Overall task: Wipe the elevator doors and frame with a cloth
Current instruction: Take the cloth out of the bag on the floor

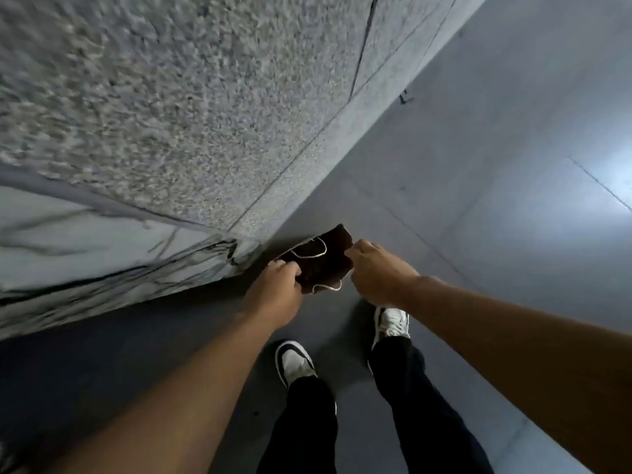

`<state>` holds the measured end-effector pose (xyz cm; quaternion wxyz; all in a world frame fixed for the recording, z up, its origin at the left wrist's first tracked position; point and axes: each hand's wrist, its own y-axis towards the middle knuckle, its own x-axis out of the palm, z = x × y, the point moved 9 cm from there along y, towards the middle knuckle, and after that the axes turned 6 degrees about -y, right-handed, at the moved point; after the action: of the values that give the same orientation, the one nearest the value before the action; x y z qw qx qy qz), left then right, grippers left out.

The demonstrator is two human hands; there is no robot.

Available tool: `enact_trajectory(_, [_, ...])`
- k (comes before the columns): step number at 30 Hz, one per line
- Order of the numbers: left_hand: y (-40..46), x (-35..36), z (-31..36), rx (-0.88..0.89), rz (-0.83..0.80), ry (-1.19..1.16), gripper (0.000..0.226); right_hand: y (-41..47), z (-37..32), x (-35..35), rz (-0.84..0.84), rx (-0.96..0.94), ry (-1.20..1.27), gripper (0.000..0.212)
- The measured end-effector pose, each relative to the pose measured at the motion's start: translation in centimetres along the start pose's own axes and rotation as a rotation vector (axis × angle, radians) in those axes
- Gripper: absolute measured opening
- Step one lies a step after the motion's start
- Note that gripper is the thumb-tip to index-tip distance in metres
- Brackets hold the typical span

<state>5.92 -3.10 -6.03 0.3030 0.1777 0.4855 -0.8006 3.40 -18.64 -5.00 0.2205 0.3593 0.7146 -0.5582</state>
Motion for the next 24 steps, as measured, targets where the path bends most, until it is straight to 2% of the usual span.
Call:
enact_trajectory(3, [4.9,2.1,-1.9,-0.057,0.05,-0.03,0.04,4.9,1.6,2.7,-0.027,-0.067,-0.01,0.032])
enact_trajectory(5, [7.8,3.7,-2.8,-0.077,0.014,-0.012,0.041,7.7,2.4,5.1,-0.11,-0.088,-0.04,0.03])
enact_trajectory(8, [11.5,6.9,-4.1,-0.069,0.024,-0.003,0.03,12.0,3.3,9.9,-0.213,-0.147,-0.116,0.032])
enact_trajectory(9, [12.5,7.4,-4.6,-0.064,0.106,0.006,0.025,13.4,3.5,11.6,-0.232,-0.161,-0.122,0.032])
enact_trajectory(13, [12.4,5.5,-5.1,0.068,0.666,-0.145,0.01,17.3,3.8,15.7,-0.174,-0.155,-0.042,0.03])
enact_trajectory(16, [10.3,5.3,-6.8,0.007,0.909,-0.332,0.015,18.6,3.6,19.1,-0.249,-0.168,-0.062,0.031])
enact_trajectory(19, [9.3,6.9,-9.1,-0.123,0.924,-0.5,0.03,19.2,3.0,21.7,-0.425,-0.149,-0.043,0.035])
enact_trajectory(22, [8.8,7.5,-10.7,-0.162,0.928,-0.502,0.036,20.9,2.5,22.4,-0.414,-0.135,0.008,0.031])
enact_trajectory(24, [8.8,7.9,-10.9,-0.125,0.92,-0.561,0.035,21.4,2.0,22.7,-0.409,-0.149,-0.02,0.03])
